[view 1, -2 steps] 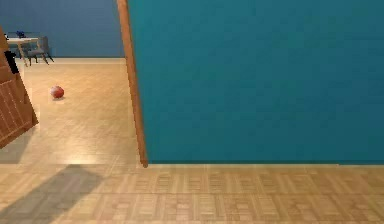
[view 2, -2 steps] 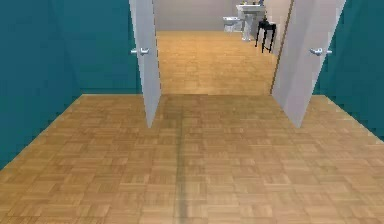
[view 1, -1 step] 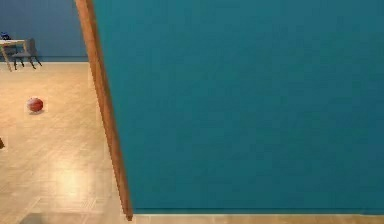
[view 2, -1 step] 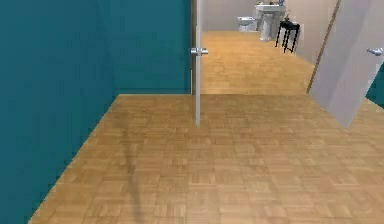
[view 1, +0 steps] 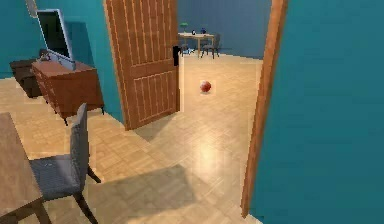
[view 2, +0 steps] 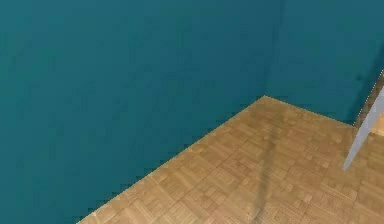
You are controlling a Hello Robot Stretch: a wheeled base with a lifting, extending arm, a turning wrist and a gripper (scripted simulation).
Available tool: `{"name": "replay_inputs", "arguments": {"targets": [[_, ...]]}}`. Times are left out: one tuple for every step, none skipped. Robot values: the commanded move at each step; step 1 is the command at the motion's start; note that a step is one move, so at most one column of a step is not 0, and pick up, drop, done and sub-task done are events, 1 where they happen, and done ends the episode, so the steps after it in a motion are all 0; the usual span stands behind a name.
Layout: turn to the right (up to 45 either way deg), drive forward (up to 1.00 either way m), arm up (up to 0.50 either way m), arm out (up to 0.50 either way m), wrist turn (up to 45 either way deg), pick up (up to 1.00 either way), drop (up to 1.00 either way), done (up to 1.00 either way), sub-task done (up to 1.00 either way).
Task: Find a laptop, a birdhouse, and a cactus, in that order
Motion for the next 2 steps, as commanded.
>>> {"name": "replay_inputs", "arguments": {"targets": [[-12.0, 0.00, 0.00, 0.00, 0.0, 0.00, 0.00, 0.00, 0.00], [0.0, 0.85, 0.00, 0.00, 0.0, 0.00, 0.00, 0.00, 0.00]]}}
